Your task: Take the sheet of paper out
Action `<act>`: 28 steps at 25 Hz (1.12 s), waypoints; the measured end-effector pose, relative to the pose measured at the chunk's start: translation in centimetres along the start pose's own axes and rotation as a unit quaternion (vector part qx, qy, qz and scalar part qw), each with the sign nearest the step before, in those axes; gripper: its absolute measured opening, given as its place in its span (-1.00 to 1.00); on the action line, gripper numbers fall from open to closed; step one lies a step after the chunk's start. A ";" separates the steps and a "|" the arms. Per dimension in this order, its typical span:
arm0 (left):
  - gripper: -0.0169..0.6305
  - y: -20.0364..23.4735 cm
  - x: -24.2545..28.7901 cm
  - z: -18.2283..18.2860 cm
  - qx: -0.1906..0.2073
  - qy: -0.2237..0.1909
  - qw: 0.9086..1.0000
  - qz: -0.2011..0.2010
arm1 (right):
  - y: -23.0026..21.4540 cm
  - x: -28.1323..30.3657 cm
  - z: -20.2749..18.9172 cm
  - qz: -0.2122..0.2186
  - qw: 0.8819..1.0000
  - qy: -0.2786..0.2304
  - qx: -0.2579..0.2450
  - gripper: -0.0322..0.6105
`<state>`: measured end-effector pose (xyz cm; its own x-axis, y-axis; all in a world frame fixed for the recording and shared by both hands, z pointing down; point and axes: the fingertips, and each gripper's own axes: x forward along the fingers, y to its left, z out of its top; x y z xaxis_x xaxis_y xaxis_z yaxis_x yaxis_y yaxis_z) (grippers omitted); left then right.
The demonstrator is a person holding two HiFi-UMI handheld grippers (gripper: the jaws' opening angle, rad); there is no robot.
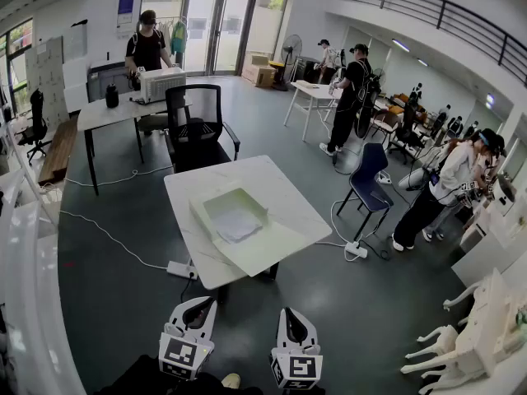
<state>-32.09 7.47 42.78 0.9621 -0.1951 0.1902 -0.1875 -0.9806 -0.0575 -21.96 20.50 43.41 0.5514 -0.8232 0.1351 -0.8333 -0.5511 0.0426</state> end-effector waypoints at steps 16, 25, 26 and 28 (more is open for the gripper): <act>-0.87 -3.9 0.3 0.7 0.003 0.002 1.000 -0.015 | -2.5 -2.7 -0.3 -0.016 1.000 -0.010 -0.005 -0.85; -0.87 -8.7 4.3 2.0 0.017 0.001 0.997 -0.072 | -7.9 -5.0 -1.0 -0.072 0.997 -0.004 0.002 -0.85; -0.87 -9.5 5.0 2.2 0.020 0.002 0.997 -0.080 | -9.0 -5.3 -1.2 -0.080 0.997 -0.003 0.005 -0.85; -0.87 -11.1 6.7 2.4 0.024 -0.001 0.995 -0.096 | -11.1 -5.6 -1.7 -0.098 0.995 0.002 0.011 -0.85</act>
<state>-23.05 17.07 42.39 0.9797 -0.0033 0.2007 0.0101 -0.9978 -0.0659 -15.88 31.41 43.89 0.7026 -0.6997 0.1295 -0.7092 -0.7035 0.0468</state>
